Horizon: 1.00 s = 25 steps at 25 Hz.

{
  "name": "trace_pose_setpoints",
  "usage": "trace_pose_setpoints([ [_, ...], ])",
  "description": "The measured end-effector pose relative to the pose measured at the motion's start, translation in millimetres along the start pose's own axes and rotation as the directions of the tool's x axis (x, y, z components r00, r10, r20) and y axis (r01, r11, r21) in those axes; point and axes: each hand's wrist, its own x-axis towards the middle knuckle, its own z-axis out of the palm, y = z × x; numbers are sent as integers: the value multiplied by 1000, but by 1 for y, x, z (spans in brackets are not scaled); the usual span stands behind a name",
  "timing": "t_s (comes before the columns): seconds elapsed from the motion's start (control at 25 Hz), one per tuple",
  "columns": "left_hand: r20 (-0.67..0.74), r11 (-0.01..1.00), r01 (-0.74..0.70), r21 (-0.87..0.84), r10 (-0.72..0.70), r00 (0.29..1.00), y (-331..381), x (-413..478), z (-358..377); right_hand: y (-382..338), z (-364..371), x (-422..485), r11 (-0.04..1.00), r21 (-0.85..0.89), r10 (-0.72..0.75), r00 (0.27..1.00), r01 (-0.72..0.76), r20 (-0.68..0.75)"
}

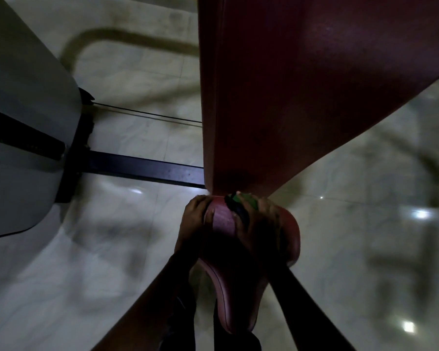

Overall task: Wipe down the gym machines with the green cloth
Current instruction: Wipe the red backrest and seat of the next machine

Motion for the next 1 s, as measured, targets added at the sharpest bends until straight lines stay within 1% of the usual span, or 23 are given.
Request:
trace_pose_setpoints([
  [0.04,-10,999,-28,44,29,1000,0,1,1,17,1,1,1000,5,-28,999,28,-17],
  [0.08,6,997,-45,65,44,999,0,0,-2,29,-2,1,999,-40,14,1000,-13,23],
  [0.12,17,996,-56,72,55,998,-5,1,-1,33,-7,3,985,-151,82,997,-82,-5],
  [0.16,18,992,-73,101,71,997,-6,-1,-3,37,-7,-1,971,-216,112,994,-106,17],
  [0.2,17,988,-82,127,81,997,-10,-1,-1,31,-4,2,969,-203,165,981,-142,98],
  [0.28,17,989,-62,134,61,998,-13,-2,-1,12,9,-11,973,-171,193,951,-155,240],
  [0.36,-10,989,-42,142,44,999,-14,-5,0,13,14,-16,982,-160,132,967,-97,220],
  [0.4,-42,985,-39,167,47,998,-16,-7,0,20,14,-11,992,-110,82,978,-62,194],
  [0.44,-71,979,-39,200,54,996,-20,-10,0,23,9,-5,998,-40,64,980,-57,190],
  [0.48,-96,976,-32,215,53,994,-22,-14,-2,24,4,-1,997,13,74,983,-77,169],
  [0.52,-111,979,-16,202,39,993,-24,-17,-3,22,2,1,994,18,108,987,-110,118],
  [0.56,-97,984,-8,179,26,995,-25,-22,-5,17,4,0,988,-11,156,985,-155,72],
  [0.6,-80,986,-15,164,28,996,-26,-26,-6,7,6,-2,976,-59,212,974,-208,77],
  [0.64,-73,985,-33,171,46,996,-26,-27,-9,-2,10,-4,968,-80,246,963,-237,114],
  [0.68,-68,981,-53,189,67,995,-28,-26,-11,-9,12,-6,971,-39,241,960,-238,145],
  [0.72,-58,978,-66,196,79,995,-31,-24,-14,-12,10,-6,974,73,202,967,-215,157],
  [0.76,-42,978,-68,198,78,996,-33,-22,-16,-11,2,-2,944,250,173,967,-217,186],
  [0.8,-20,977,-68,203,74,997,-34,-20,-19,-3,-9,8,857,430,194,950,-285,243],
  [0.84,-7,975,-77,211,80,997,-36,-20,-21,7,-18,17,769,509,211,905,-387,370],
  [0.88,-1,971,-91,223,93,996,-37,-20,-22,16,-25,25,709,520,186,837,-477,514],
  [0.92,0,964,-115,238,118,993,-39,-21,-21,24,-28,30,714,466,164,771,-524,616],
  [0.96,-7,962,-129,241,135,991,-40,-21,-20,34,-28,31,774,382,159,739,-505,655],
  [1.0,-22,969,-110,220,117,993,-35,-23,-19,40,-25,29,856,283,182,763,-434,620],
])
